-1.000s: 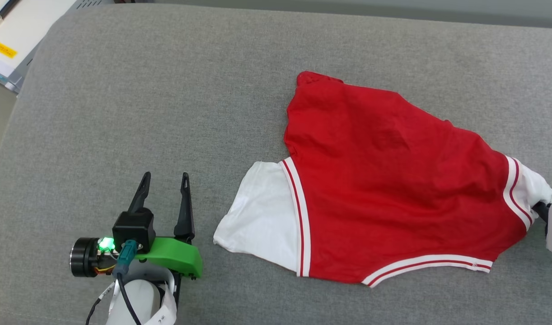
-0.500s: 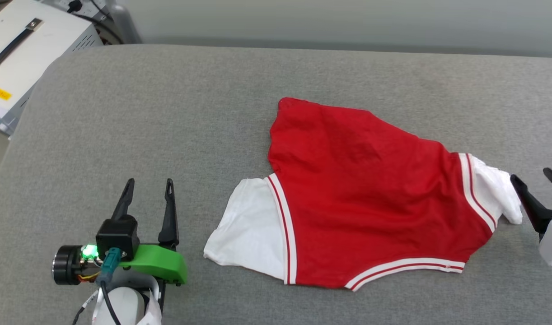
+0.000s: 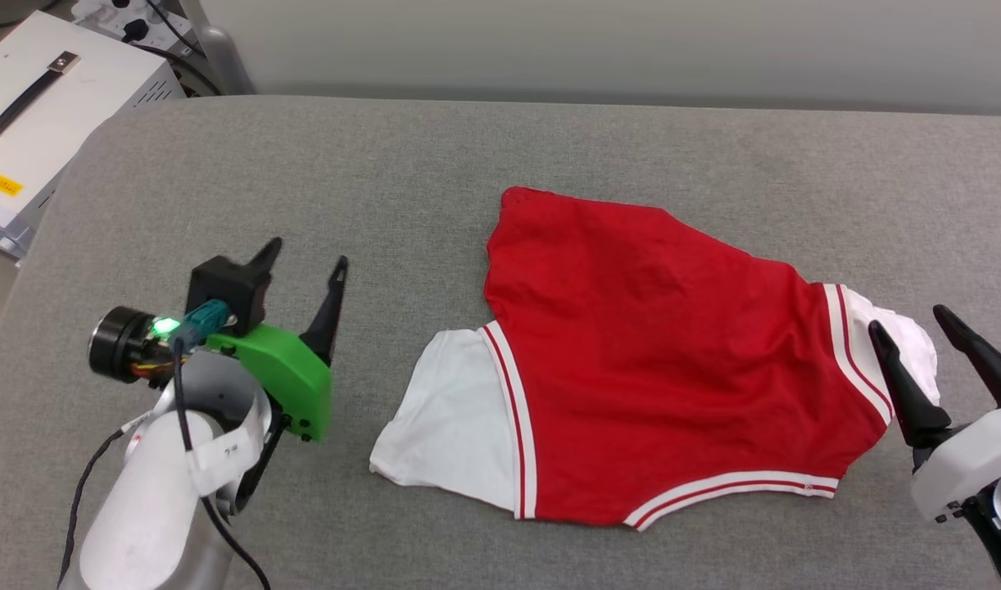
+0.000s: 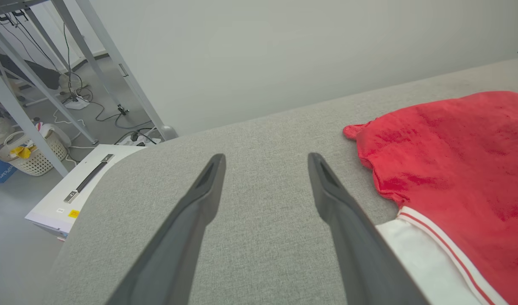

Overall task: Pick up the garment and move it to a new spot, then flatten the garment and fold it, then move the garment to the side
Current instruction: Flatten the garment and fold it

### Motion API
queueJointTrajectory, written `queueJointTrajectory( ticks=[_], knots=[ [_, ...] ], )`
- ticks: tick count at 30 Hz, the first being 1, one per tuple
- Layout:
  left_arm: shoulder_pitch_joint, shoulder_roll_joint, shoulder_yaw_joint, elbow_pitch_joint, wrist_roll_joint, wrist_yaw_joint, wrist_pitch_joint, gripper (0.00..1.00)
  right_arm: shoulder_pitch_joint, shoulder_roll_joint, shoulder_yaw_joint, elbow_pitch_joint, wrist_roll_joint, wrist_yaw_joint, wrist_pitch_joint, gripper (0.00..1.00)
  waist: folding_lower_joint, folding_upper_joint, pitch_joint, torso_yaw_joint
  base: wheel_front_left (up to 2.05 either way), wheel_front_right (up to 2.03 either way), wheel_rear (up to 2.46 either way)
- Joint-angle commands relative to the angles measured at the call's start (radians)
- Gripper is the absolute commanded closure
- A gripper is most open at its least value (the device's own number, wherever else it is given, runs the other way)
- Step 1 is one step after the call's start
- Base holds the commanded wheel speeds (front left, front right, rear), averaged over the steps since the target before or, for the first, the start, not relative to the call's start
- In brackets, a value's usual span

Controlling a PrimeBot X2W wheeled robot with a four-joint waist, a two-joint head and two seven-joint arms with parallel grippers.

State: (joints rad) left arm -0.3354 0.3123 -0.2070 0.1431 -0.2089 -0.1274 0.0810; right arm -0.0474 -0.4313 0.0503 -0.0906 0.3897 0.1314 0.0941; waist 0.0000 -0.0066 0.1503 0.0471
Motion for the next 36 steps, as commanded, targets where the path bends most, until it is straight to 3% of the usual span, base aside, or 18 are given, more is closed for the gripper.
queueJointTrajectory(
  ticks=[1,5,9,15,21,35,36],
  knots=[
    [-0.038,0.035,-0.060,-0.022,-0.067,-0.003,0.083,0.00,0.018,0.009,0.002,-0.006,-0.009,-0.001,0.005,0.00,0.0000,0.0066,0.002,0.003,0.00,0.00,0.00],
    [-0.110,0.136,-0.218,-0.079,-0.255,-0.003,0.351,0.00,0.025,0.023,0.011,-0.009,-0.017,-0.001,0.007,0.00,0.0000,0.0066,0.010,0.006,0.00,0.00,0.00],
    [-0.159,0.205,-0.322,-0.112,-0.424,-0.003,0.551,0.00,0.018,0.028,0.026,0.000,-0.023,-0.001,0.000,0.00,0.0000,0.0066,0.023,0.000,0.00,0.00,0.00],
    [-0.208,0.281,-0.454,-0.101,-0.541,-0.003,0.701,0.00,-0.005,0.024,0.055,0.024,-0.020,-0.001,-0.006,0.00,0.0000,0.0066,0.042,-0.022,0.00,0.00,0.00],
    [-0.239,0.320,-0.571,-0.043,-0.603,-0.003,0.758,0.00,-0.031,0.019,0.077,0.050,-0.013,-0.001,-0.013,0.00,0.0000,0.0066,0.068,-0.047,0.00,0.00,0.00],
    [-0.315,0.299,-0.770,0.167,-0.658,-0.003,0.707,0.00,-0.086,0.015,0.117,0.106,0.001,-0.001,-0.031,0.00,0.0000,0.0066,0.126,-0.089,0.00,0.00,0.00],
    [-0.321,0.299,-0.783,0.173,-0.661,-0.003,0.701,0.74,-0.087,0.014,0.118,0.108,0.002,-0.001,-0.032,0.00,0.0000,0.0066,0.125,-0.089,0.00,0.00,0.00]
  ],
)
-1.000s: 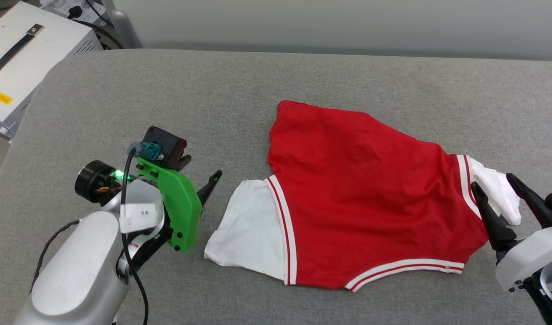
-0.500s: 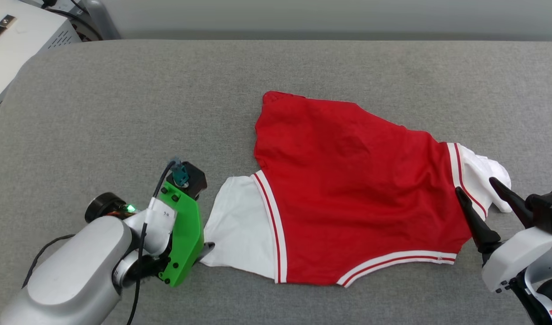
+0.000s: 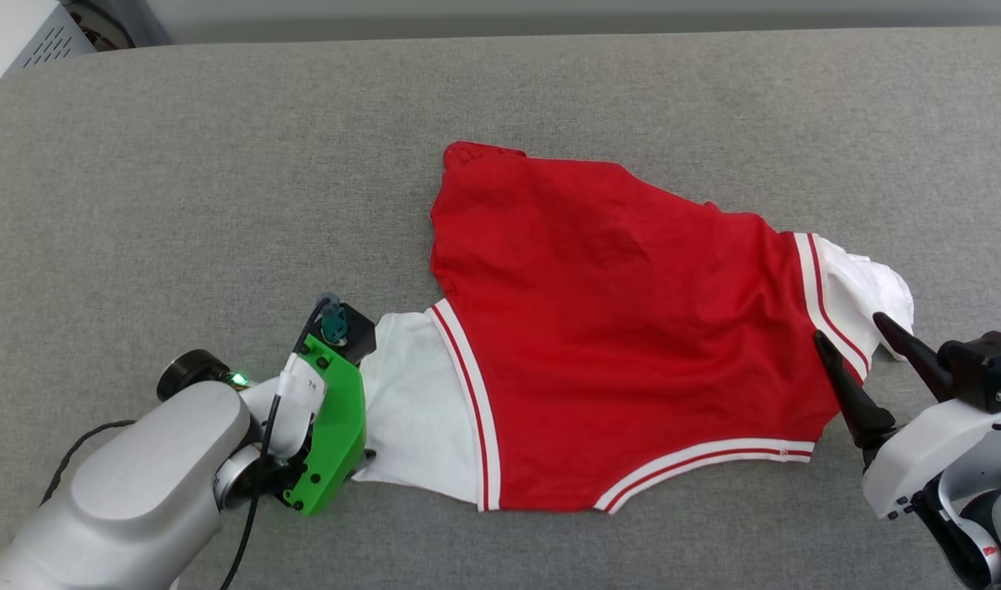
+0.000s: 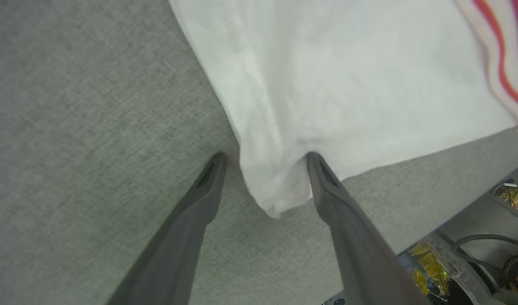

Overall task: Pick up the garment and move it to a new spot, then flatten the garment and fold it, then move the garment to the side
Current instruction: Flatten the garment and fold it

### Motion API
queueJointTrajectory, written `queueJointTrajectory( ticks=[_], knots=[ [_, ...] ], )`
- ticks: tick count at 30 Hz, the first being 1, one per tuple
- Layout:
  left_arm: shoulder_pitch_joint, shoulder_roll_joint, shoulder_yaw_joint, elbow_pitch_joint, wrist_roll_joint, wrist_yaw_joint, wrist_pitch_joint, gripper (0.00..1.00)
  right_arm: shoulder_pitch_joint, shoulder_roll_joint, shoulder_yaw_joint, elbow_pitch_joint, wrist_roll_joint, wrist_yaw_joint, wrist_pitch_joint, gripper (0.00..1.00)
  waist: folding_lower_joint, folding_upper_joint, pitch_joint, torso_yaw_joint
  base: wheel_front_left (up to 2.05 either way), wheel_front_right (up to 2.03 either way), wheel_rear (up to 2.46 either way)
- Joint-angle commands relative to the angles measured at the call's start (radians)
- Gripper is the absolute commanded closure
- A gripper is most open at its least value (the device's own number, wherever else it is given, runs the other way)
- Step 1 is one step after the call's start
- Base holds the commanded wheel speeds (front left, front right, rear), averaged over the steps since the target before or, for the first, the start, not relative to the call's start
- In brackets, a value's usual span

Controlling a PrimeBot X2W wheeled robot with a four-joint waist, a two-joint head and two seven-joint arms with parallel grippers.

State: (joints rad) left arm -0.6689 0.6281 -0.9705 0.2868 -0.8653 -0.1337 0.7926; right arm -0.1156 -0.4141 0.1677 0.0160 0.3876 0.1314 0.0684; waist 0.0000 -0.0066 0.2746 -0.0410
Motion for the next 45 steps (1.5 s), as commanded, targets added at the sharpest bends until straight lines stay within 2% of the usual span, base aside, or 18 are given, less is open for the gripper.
queueJointTrajectory(
  ticks=[1,5,14,17,20,21,22,26,29,36,41,45],
  knots=[
    [0.005,-0.014,-0.036,0.033,-0.011,0.003,-0.017,1.00,-0.019,-0.004,0.001,0.005,0.005,-0.001,-0.008,0.00,0.0000,0.0066,-0.001,-0.001,0.00,0.00,0.00],
    [-0.028,0.012,-0.061,0.043,-0.039,0.003,-0.061,1.00,-0.013,-0.007,-0.006,0.013,0.011,-0.001,-0.009,0.00,0.0000,0.0066,-0.019,0.007,0.00,0.00,0.00],
    [-0.089,0.145,-0.037,0.140,-0.040,0.005,-0.134,1.00,0.012,-0.015,-0.036,-0.005,0.013,-0.001,0.002,0.00,0.0000,0.0066,-0.052,0.010,0.00,0.00,0.00],
    [-0.086,0.161,-0.029,0.183,-0.037,0.014,-0.154,1.00,0.019,-0.018,-0.043,-0.013,0.013,-0.001,0.008,0.00,0.0000,0.0066,-0.054,0.007,0.00,0.00,0.00],
    [-0.068,0.144,-0.021,0.218,-0.047,0.024,-0.189,1.00,0.025,-0.020,-0.049,-0.021,0.013,-0.001,0.015,0.00,0.0000,0.0066,-0.056,0.005,0.00,0.00,0.00],
    [-0.062,0.134,-0.018,0.226,-0.049,0.028,-0.205,0.63,0.027,-0.021,-0.051,-0.023,0.014,-0.001,0.017,0.00,0.0000,0.0066,-0.059,0.006,0.00,0.00,0.00],
    [-0.055,0.122,-0.014,0.233,-0.050,0.034,-0.230,0.00,0.028,-0.022,-0.053,-0.026,0.014,-0.001,0.022,0.00,0.0000,0.0066,-0.062,0.007,0.00,0.00,0.00],
    [-0.038,0.093,0.007,0.237,-0.022,0.059,-0.373,0.00,0.022,-0.036,-0.063,-0.045,0.014,-0.001,0.031,0.00,0.0000,0.0066,-0.085,0.011,0.00,0.00,0.00],
    [-0.022,0.088,0.031,0.212,0.011,0.099,-0.508,0.00,0.010,-0.051,-0.082,-0.068,0.024,-0.001,0.035,0.00,0.0000,0.0066,-0.108,0.019,0.00,0.00,0.00],
    [0.067,0.079,0.097,0.069,0.079,0.268,-0.808,0.00,-0.064,-0.137,-0.108,-0.147,0.048,-0.001,0.083,0.00,0.0000,0.0066,-0.138,0.064,0.00,0.00,0.00],
    [0.153,0.056,0.125,-0.044,0.115,0.393,-0.959,0.00,-0.157,-0.228,-0.008,-0.194,0.098,-0.001,0.181,0.00,0.0000,0.0066,-0.136,0.097,0.00,0.00,0.00],
    [0.209,0.034,0.145,-0.105,0.152,0.474,-1.028,0.00,-0.227,-0.304,0.133,-0.204,0.190,-0.001,0.344,0.00,0.0000,0.0066,-0.130,0.116,0.00,0.00,0.00]
  ],
)
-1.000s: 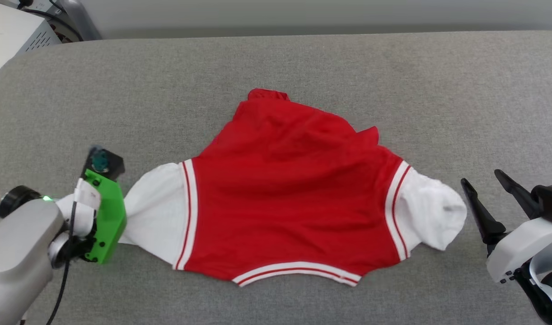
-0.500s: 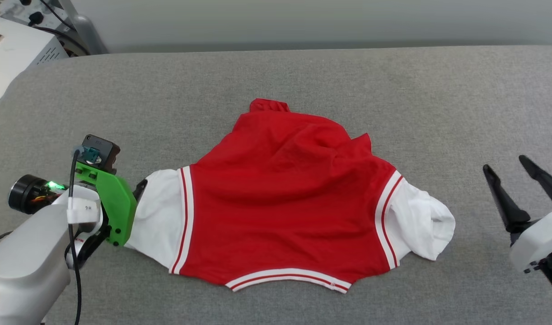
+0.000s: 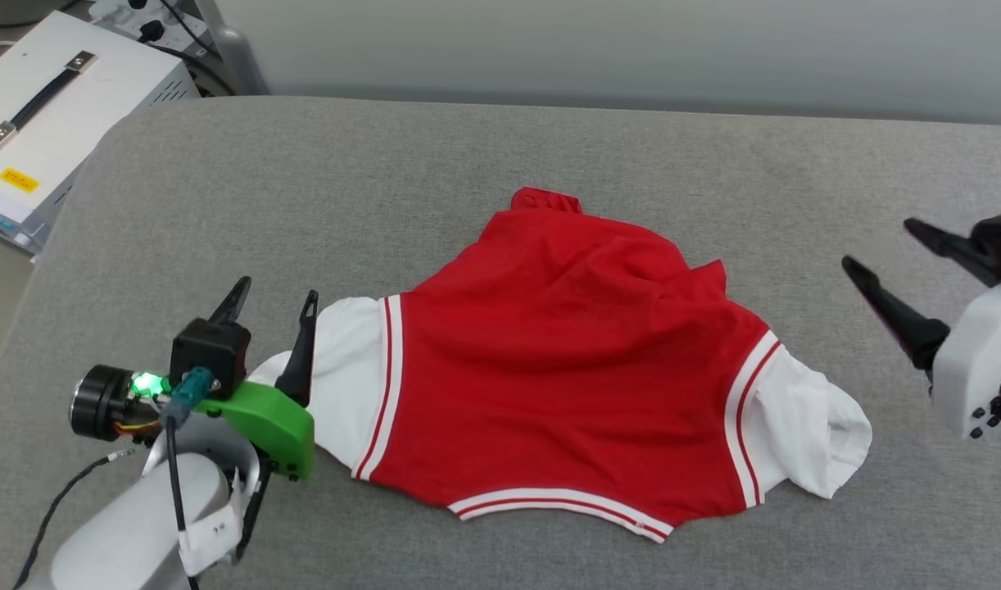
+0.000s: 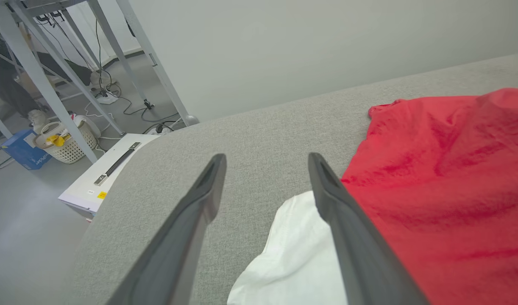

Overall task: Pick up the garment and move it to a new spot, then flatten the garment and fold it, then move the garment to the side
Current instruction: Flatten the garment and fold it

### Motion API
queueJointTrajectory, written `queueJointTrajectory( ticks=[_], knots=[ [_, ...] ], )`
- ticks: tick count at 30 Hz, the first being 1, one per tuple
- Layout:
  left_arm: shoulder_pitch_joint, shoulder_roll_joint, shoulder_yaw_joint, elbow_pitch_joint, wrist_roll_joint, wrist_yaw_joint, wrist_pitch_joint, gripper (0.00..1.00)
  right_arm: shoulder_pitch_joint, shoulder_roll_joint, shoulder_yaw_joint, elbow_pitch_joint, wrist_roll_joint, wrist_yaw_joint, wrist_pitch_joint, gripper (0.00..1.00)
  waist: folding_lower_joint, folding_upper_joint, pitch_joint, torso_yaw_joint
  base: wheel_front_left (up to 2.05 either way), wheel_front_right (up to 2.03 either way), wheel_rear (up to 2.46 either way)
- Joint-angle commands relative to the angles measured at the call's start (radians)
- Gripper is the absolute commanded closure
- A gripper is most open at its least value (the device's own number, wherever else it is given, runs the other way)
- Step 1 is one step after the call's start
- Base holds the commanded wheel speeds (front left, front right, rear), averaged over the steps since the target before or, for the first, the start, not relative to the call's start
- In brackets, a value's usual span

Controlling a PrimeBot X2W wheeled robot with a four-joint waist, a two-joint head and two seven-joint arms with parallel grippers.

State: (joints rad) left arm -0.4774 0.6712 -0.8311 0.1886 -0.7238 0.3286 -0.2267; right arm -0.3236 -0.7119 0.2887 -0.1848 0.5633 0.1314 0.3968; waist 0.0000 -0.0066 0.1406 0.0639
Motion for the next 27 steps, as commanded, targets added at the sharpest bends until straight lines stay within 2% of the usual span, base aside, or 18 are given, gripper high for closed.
queueJointTrajectory(
  ticks=[1,6,8,10,13,17,27],
  knots=[
    [0.029,-0.015,0.012,-0.018,0.022,0.028,-0.017,0.00,-0.035,-0.020,0.040,-0.001,0.037,-0.001,0.054,0.00,0.0000,0.0066,0.007,0.015,0.00,0.00,0.00],
    [0.090,-0.074,0.088,-0.104,0.116,0.112,-0.034,0.00,-0.126,-0.086,0.186,0.029,0.138,-0.001,0.260,0.00,0.0000,0.0066,0.035,0.041,0.00,0.00,0.00],
    [0.125,-0.106,0.129,-0.137,0.159,0.130,-0.034,0.00,-0.161,-0.096,0.235,0.056,0.166,-0.001,0.313,0.00,0.0000,0.0066,0.052,0.051,0.00,0.00,0.00],
    [0.160,-0.139,0.162,-0.152,0.191,0.130,-0.035,0.00,-0.199,-0.098,0.280,0.092,0.183,-0.001,0.347,0.00,0.0000,0.0066,0.071,0.061,0.00,0.00,0.00],
    [0.190,-0.189,0.208,-0.157,0.233,0.111,-0.035,0.00,-0.255,-0.087,0.343,0.156,0.198,-0.001,0.376,0.00,0.0000,0.0066,0.104,0.076,0.00,0.00,0.00],
    [0.199,-0.253,0.264,-0.149,0.289,0.065,-0.035,0.00,-0.340,-0.058,0.435,0.262,0.192,-0.001,0.382,0.00,0.0000,0.0066,0.155,0.100,0.00,0.00,0.00],
    [0.191,-0.365,0.381,-0.118,0.402,-0.042,-0.035,0.00,-0.437,0.029,0.674,0.545,0.199,-0.001,0.288,0.00,0.0000,0.0066,0.228,0.141,0.00,0.00,0.00]
  ],
)
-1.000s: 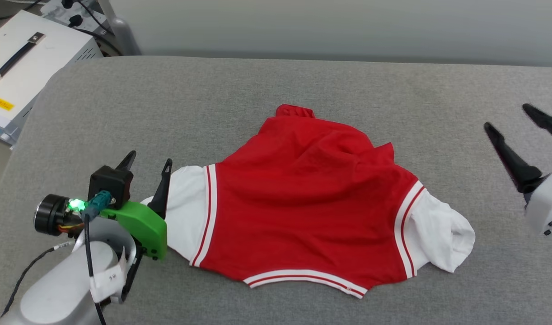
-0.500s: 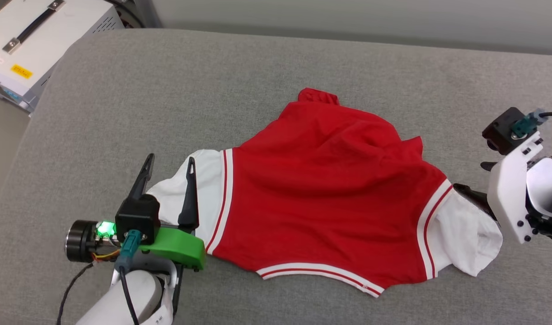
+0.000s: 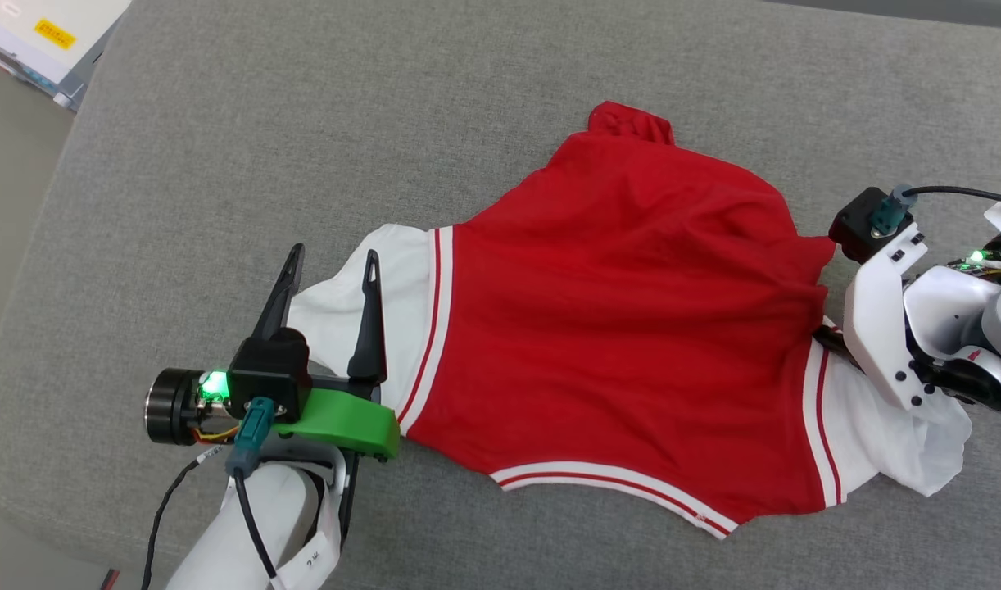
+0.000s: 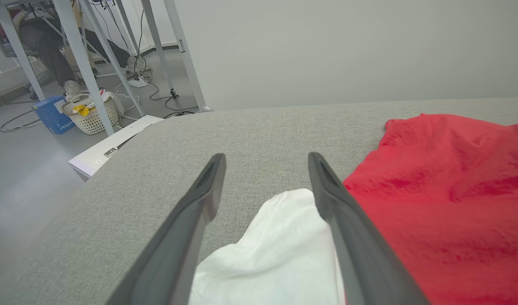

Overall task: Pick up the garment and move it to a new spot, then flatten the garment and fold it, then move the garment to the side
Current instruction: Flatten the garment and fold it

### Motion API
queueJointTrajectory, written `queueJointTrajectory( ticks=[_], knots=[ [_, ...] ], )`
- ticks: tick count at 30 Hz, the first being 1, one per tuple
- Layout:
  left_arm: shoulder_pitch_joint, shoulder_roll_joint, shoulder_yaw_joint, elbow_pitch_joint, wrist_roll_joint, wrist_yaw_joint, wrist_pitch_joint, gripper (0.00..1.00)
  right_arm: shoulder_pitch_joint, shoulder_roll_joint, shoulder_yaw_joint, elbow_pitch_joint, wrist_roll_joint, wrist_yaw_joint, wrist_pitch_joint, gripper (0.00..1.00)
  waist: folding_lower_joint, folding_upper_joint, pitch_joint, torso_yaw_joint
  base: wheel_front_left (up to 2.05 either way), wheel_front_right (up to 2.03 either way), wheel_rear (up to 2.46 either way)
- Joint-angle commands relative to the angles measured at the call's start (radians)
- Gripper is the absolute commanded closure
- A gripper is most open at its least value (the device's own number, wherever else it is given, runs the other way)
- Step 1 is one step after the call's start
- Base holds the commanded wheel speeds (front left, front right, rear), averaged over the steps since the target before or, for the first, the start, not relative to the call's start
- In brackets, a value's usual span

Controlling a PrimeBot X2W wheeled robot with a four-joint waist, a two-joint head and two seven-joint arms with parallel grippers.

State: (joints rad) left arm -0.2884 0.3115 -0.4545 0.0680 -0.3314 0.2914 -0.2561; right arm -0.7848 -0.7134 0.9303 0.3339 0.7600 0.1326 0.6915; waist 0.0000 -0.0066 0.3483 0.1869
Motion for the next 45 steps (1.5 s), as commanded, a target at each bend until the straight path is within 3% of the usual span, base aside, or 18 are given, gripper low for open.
queueJointTrajectory(
  ticks=[1,2,3,8,13,19,24,30,36,41,45],
  knots=[
    [0.005,-0.014,0.017,0.006,0.019,-0.013,-0.006,0.00,0.020,0.035,0.058,0.040,0.009,-0.002,-0.025,0.00,0.0000,0.0066,0.021,0.017,0.00,0.00,0.00],
    [0.010,-0.022,0.030,0.008,0.029,-0.021,-0.006,0.00,0.013,0.038,0.078,0.048,0.013,-0.002,-0.054,0.86,0.0000,0.0066,0.021,0.014,0.00,0.00,0.00],
    [0.014,-0.027,0.040,0.011,0.036,-0.027,-0.006,0.00,0.007,0.039,0.092,0.053,0.016,-0.002,-0.082,1.00,0.0000,0.0066,0.018,0.009,0.00,0.00,0.00],
    [0.048,-0.055,0.088,0.029,0.069,-0.062,-0.006,0.00,-0.020,0.017,0.120,0.053,0.055,-0.002,-0.255,1.00,0.0000,0.0066,-0.019,-0.025,0.00,0.00,0.00],
    [0.082,-0.076,0.125,0.038,0.098,-0.091,-0.006,0.00,-0.007,-0.058,0.097,-0.017,0.077,-0.002,-0.401,1.00,0.0000,0.0066,-0.061,-0.062,0.00,0.00,0.00],
    [0.114,-0.093,0.161,0.038,0.130,-0.113,-0.006,0.00,0.094,-0.168,-0.016,-0.137,0.106,-0.002,-0.488,1.00,0.0000,0.0066,-0.092,-0.095,0.00,0.00,0.00],
    [0.140,-0.106,0.183,0.038,0.150,-0.130,-0.006,0.00,0.240,-0.249,-0.178,-0.204,0.120,-0.002,-0.515,1.00,0.0000,0.0066,-0.106,-0.116,0.00,0.00,0.00],
    [0.164,-0.123,0.207,0.037,0.168,-0.145,-0.006,0.00,0.444,-0.295,-0.441,-0.275,0.120,-0.002,-0.480,1.00,0.0000,0.0066,-0.113,-0.136,0.00,0.00,0.00],
    [0.153,-0.150,0.209,0.034,0.192,-0.166,-0.006,0.00,0.543,-0.269,-0.690,-0.365,0.072,-0.002,-0.379,1.00,0.0000,0.0066,-0.085,-0.123,0.00,0.00,0.00],
    [0.116,-0.169,0.209,0.039,0.208,-0.189,-0.006,0.00,0.485,-0.241,-0.770,-0.396,0.005,-0.002,-0.254,1.00,0.0000,0.0066,-0.039,-0.086,0.00,0.00,0.00],
    [0.085,-0.187,0.215,0.043,0.221,-0.207,-0.006,0.00,0.298,-0.196,-0.717,-0.292,-0.050,-0.002,-0.138,1.00,0.0000,0.0066,0.021,-0.043,0.00,0.00,0.00]
  ],
)
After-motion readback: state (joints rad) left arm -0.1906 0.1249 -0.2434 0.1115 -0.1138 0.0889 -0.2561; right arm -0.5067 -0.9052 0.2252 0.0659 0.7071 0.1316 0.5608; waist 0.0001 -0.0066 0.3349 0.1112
